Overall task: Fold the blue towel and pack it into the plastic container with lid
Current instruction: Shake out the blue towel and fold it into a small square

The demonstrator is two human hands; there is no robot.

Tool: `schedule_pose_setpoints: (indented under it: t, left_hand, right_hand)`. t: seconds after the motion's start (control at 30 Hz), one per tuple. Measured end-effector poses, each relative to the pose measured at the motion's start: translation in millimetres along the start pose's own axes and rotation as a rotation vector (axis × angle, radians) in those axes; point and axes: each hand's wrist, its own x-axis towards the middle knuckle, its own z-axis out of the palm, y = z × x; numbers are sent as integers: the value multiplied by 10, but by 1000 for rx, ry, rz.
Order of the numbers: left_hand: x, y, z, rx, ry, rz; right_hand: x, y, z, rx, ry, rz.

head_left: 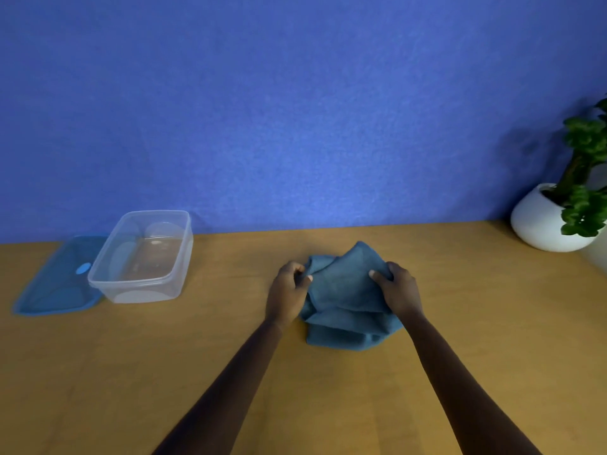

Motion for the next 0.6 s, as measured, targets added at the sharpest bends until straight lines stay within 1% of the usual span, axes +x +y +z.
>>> schedule_pose_setpoints:
  t: [0.17, 0.27, 0.4, 0.47, 0.5, 0.57, 0.6]
  left_hand:
    - [-43, 46, -231, -149, 141, 116]
    - [-45, 24, -363, -275, 151, 130]
    - [-84, 26, -514, -489, 149, 104]
    - [-89, 41, -578, -600, 133, 8]
    - [-77, 32, -609, -638, 107, -90]
    - [-37, -28, -681, -706, 13, -391]
    - [-29, -58, -725, -778, -55, -545]
  right_hand:
    - [60, -500, -11, 145, 34, -175]
    - [51, -766, -42, 207, 45, -268]
    - [-18, -1071, -92, 342, 11, -353]
    - [-67, -1202, -116, 403, -11, -399]
    - [-88, -1259, -125, 440, -29, -420]
    - [-125, -1351, -138, 528, -77, -449]
    - [-140, -1389, -141, 570, -105, -460]
